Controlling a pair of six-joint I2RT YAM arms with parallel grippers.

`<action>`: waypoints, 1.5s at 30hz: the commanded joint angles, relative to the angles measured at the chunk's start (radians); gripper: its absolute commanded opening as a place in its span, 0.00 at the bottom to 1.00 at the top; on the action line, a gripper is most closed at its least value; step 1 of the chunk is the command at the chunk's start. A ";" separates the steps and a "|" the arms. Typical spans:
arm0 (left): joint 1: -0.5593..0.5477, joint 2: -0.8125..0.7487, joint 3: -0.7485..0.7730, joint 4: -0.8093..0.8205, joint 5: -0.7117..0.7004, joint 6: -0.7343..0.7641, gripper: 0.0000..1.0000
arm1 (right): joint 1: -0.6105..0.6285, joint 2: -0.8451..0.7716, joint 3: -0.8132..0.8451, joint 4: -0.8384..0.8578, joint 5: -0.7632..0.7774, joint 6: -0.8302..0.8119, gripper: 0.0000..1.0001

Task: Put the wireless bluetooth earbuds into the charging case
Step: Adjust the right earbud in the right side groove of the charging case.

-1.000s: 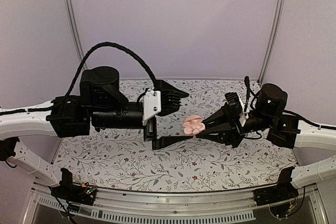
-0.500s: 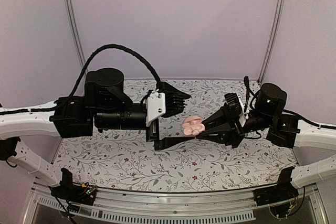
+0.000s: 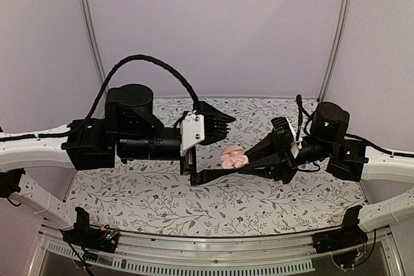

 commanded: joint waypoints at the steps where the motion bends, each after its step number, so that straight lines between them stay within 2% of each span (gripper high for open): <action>1: 0.007 0.008 0.023 0.010 0.000 0.004 1.00 | 0.015 0.009 0.030 -0.024 0.018 -0.023 0.00; 17: 0.017 0.034 0.029 0.007 0.004 -0.015 1.00 | 0.033 -0.003 0.048 -0.041 0.037 -0.045 0.00; 40: 0.048 0.079 0.017 0.066 0.008 -0.163 1.00 | 0.039 -0.015 0.045 -0.033 0.048 -0.048 0.00; 45: 0.060 0.074 0.004 0.078 0.054 -0.176 1.00 | 0.039 -0.013 0.042 -0.030 0.042 -0.048 0.00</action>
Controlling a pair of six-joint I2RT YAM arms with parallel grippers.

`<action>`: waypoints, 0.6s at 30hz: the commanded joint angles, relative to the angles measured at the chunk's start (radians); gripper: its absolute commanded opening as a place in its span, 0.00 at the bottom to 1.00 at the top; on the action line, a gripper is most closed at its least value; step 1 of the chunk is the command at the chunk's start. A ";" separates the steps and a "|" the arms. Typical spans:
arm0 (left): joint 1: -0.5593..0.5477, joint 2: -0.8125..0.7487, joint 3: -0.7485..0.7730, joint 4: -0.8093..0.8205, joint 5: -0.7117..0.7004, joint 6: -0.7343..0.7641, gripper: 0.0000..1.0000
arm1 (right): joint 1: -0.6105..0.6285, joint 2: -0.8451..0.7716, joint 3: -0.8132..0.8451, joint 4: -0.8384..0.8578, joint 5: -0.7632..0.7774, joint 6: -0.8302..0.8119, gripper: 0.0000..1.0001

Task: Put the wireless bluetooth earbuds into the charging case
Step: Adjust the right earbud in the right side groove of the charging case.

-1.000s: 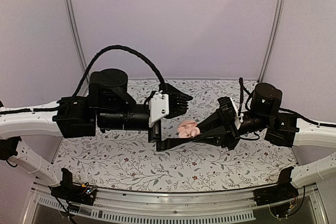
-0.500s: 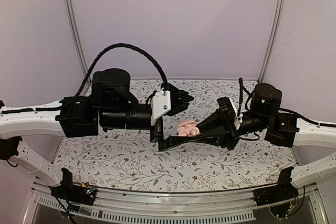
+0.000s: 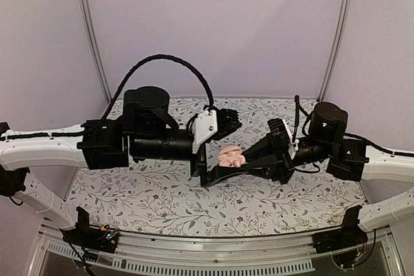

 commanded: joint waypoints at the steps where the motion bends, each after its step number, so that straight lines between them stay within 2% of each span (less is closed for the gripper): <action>1: 0.030 0.000 -0.003 0.039 0.018 -0.023 1.00 | 0.014 -0.015 0.026 0.022 -0.020 -0.003 0.00; 18: 0.064 0.042 0.023 0.066 0.115 -0.092 1.00 | 0.017 0.000 0.029 0.035 -0.030 -0.001 0.00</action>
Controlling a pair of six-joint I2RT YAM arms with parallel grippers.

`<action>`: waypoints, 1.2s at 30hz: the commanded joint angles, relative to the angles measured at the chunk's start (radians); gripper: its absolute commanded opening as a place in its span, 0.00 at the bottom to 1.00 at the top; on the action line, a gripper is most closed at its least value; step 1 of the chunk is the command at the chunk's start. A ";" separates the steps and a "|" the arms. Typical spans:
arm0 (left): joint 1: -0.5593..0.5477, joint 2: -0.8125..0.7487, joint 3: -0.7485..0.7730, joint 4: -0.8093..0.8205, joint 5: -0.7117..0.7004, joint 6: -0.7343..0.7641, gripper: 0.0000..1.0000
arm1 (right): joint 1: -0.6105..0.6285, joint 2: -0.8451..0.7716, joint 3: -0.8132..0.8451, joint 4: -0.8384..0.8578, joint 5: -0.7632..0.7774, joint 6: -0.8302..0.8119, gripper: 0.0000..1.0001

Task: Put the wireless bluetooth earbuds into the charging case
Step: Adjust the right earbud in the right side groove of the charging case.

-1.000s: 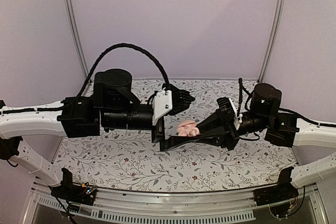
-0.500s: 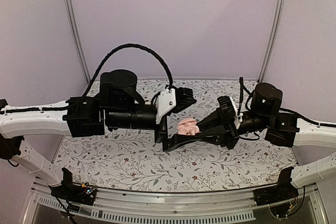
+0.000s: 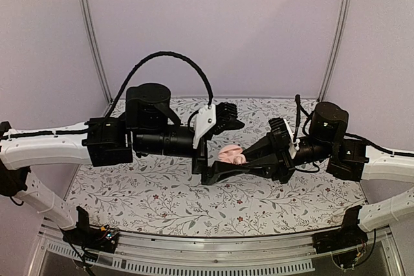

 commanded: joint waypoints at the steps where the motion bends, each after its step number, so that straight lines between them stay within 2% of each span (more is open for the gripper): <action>1: 0.023 0.030 0.025 0.026 0.004 -0.022 1.00 | 0.017 0.001 0.031 0.017 -0.030 -0.002 0.00; 11: 0.043 0.043 0.018 0.067 0.011 -0.067 1.00 | 0.021 -0.002 0.027 0.017 -0.033 -0.006 0.00; 19: 0.070 0.051 0.018 0.092 0.082 -0.110 1.00 | 0.026 0.001 0.020 0.016 -0.034 -0.013 0.00; 30: 0.102 0.108 0.032 0.110 0.111 -0.274 1.00 | 0.031 -0.014 0.016 0.016 -0.014 -0.025 0.00; 36: 0.104 0.097 0.031 0.120 0.103 -0.285 1.00 | 0.031 -0.019 -0.016 0.043 0.009 0.044 0.00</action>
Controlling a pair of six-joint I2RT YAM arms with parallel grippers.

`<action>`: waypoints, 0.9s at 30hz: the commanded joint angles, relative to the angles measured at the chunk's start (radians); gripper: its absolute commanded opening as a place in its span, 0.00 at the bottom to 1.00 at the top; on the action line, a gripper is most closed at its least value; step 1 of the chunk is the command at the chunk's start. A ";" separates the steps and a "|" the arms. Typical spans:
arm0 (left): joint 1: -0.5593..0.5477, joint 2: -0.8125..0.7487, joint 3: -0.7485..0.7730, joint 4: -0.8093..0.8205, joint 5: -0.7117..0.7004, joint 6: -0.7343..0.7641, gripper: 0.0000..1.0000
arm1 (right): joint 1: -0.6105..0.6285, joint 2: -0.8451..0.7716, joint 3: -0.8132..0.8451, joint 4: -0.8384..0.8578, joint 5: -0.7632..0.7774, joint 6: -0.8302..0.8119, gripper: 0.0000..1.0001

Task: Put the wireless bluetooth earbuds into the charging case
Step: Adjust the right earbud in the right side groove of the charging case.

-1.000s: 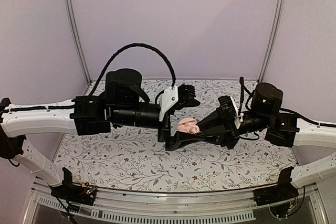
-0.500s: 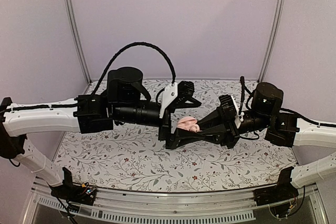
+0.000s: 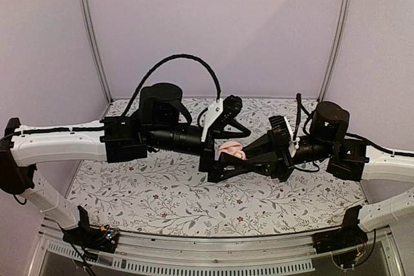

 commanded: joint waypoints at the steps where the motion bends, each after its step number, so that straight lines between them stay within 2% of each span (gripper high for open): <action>1: 0.038 0.006 0.027 0.048 -0.074 -0.037 1.00 | 0.029 -0.015 -0.018 0.035 -0.022 0.063 0.00; 14: 0.010 -0.019 0.033 0.001 -0.058 0.053 1.00 | -0.040 -0.018 -0.050 0.122 -0.074 0.259 0.00; 19: -0.008 -0.053 0.009 0.014 -0.084 0.102 1.00 | -0.050 -0.011 -0.047 0.121 -0.070 0.273 0.00; 27: -0.007 -0.111 -0.001 0.026 -0.079 0.093 1.00 | -0.070 -0.010 -0.056 0.118 -0.059 0.270 0.00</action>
